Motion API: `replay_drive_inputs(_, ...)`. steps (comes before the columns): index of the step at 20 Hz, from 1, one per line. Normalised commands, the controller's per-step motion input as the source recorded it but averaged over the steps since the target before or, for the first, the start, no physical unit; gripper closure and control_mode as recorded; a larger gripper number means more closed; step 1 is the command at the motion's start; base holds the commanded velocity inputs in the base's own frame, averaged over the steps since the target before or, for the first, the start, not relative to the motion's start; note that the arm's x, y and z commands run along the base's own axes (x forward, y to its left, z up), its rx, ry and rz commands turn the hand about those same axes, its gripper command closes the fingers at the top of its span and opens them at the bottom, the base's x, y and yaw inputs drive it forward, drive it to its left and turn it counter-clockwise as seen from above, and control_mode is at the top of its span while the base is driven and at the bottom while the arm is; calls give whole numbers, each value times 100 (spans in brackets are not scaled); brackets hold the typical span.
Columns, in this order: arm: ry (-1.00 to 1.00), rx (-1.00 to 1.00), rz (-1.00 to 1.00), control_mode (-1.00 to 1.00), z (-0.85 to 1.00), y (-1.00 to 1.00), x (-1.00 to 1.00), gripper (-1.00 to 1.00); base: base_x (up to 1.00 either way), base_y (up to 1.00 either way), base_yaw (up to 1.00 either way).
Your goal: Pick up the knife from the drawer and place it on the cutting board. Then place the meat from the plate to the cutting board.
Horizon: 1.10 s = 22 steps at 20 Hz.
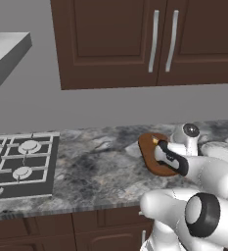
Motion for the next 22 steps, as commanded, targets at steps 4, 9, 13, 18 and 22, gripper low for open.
replay_drive_inputs(4,-4,0,0,-100,1,0,-8,-100,0,0,0)
replay_drive_inputs(9,5,-1,0,-100,-52,24,2,-100,0,0,0)
replay_drive_inputs(13,14,-1,0,-100,-75,37,28,-100,0,0,0)
replay_drive_inputs(18,11,0,1,-100,-70,27,3,-100,0,0,0)
replay_drive_inputs(22,10,0,3,-100,-73,3,-32,-100,0,0,0)
